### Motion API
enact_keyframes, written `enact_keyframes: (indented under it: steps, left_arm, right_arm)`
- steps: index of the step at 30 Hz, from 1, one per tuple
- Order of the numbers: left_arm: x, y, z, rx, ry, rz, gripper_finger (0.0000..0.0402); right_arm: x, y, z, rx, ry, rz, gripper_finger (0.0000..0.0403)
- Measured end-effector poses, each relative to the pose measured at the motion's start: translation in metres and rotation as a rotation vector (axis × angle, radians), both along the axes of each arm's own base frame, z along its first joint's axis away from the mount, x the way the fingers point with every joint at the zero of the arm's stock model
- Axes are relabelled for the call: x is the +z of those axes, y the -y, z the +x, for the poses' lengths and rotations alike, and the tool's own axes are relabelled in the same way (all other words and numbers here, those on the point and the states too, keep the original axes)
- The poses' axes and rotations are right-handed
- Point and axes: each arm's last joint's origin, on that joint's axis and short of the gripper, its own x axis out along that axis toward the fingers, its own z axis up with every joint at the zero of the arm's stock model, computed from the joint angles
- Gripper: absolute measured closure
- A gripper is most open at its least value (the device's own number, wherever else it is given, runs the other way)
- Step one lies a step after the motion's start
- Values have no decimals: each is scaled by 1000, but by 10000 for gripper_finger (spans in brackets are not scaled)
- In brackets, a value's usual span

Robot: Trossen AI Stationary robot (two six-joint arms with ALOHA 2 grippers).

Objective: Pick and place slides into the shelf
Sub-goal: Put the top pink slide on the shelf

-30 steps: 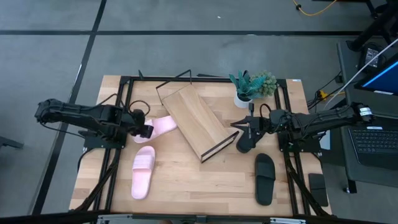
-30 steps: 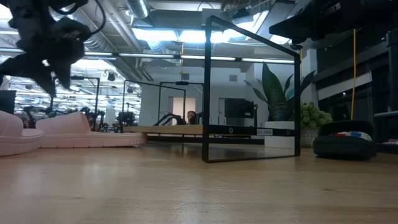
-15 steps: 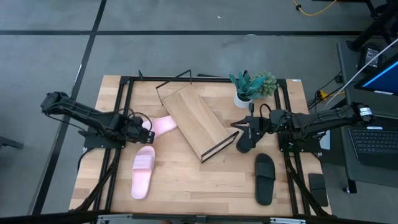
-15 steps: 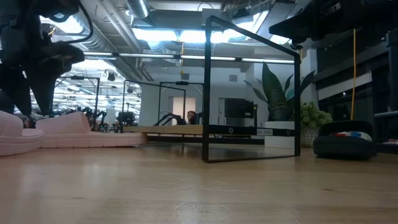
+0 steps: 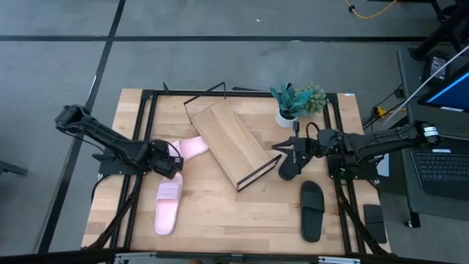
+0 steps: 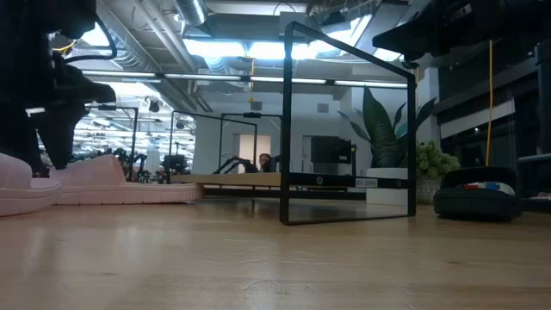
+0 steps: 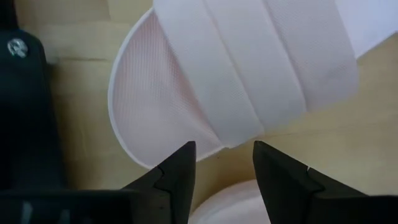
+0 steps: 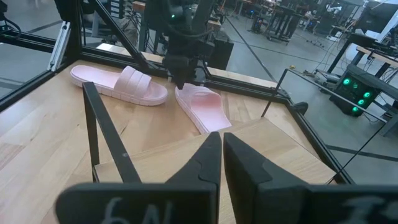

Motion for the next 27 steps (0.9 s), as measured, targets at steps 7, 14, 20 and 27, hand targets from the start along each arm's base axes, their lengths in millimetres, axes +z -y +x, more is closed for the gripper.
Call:
enact_keyframes:
  steps: [7,14,20,27]
  left_arm:
    - [-6,3,3,-19,-26,55,250]
    - [-9,8,5,-48,-16,83,250]
    - [-16,11,3,-72,29,120,250]
    - [-45,6,-7,-76,97,124,250]
  right_arm:
    - [0,0,0,0,0,0,382]
    - [0,0,0,0,0,0,382]
    - [0,0,0,0,0,1,382]
    - [0,0,0,-1,1,3,382]
